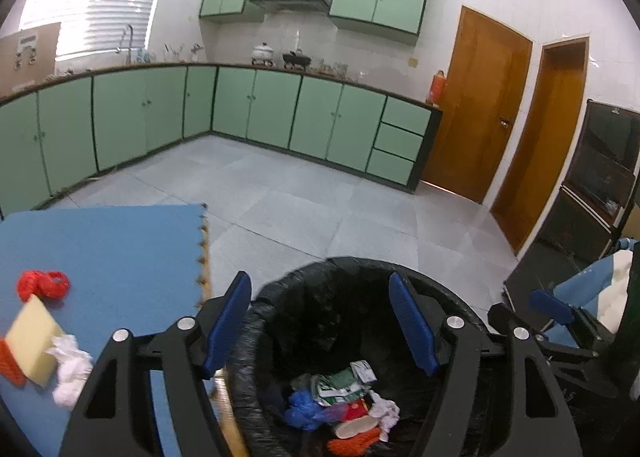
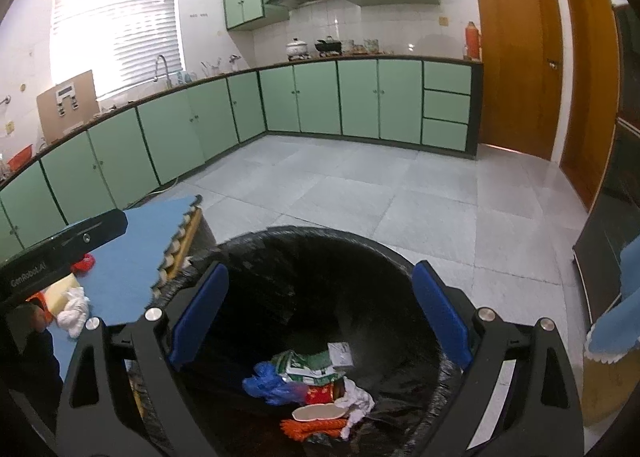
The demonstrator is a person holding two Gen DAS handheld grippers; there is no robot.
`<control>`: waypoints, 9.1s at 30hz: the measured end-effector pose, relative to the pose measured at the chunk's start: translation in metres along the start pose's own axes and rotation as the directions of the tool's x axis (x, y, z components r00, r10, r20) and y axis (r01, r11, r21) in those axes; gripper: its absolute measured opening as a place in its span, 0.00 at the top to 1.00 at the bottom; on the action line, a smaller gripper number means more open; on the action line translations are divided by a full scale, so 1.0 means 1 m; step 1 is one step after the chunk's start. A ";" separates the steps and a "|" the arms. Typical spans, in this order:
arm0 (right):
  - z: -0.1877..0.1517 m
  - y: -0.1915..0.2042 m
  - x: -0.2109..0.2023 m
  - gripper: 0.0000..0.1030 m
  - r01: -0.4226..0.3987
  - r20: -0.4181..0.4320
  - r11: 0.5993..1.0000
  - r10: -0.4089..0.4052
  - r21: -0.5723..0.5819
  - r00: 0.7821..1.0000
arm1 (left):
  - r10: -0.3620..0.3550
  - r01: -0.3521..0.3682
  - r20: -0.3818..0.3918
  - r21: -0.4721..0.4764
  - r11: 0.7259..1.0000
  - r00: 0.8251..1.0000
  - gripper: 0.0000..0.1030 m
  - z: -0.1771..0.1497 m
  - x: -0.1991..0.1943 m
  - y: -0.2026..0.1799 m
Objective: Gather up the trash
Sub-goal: 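Move both tools back over the table toward the remaining trash, then grasp the white tissue ball with the right tool while the left tool grasps the orange foam net, then carry the foam net and tissue over the bin and open both tools, then move both tools back over the yellow sponge and red bag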
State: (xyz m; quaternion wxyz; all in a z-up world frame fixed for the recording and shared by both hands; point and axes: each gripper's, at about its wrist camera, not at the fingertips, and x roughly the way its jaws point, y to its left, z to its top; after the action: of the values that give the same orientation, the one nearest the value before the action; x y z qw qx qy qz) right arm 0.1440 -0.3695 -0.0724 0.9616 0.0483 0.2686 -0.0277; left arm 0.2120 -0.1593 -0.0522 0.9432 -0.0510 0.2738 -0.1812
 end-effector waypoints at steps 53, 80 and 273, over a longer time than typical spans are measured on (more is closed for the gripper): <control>-0.064 0.338 0.084 0.23 -0.346 -0.216 0.916 0.302 -0.205 0.928 | 0.534 -0.528 0.010 -0.138 0.838 0.845 0.32 -0.074 -0.126 0.295; -0.063 0.329 0.097 0.71 -0.371 -0.314 0.903 0.295 -0.217 0.902 | 0.489 -0.492 -0.055 -0.137 0.860 0.870 0.32 -0.093 -0.101 0.282; -0.013 0.237 0.063 0.06 -0.265 -0.132 0.953 0.247 -0.149 0.960 | 0.409 -0.428 -0.164 -0.105 0.898 0.898 0.30 -0.090 -0.041 0.241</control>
State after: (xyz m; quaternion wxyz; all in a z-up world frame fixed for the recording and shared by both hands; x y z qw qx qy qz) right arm 0.2098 -0.1339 -0.0976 0.9411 0.0042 0.3151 0.1224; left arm 0.2073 0.0799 -0.1549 0.9331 -0.0433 0.3545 0.0426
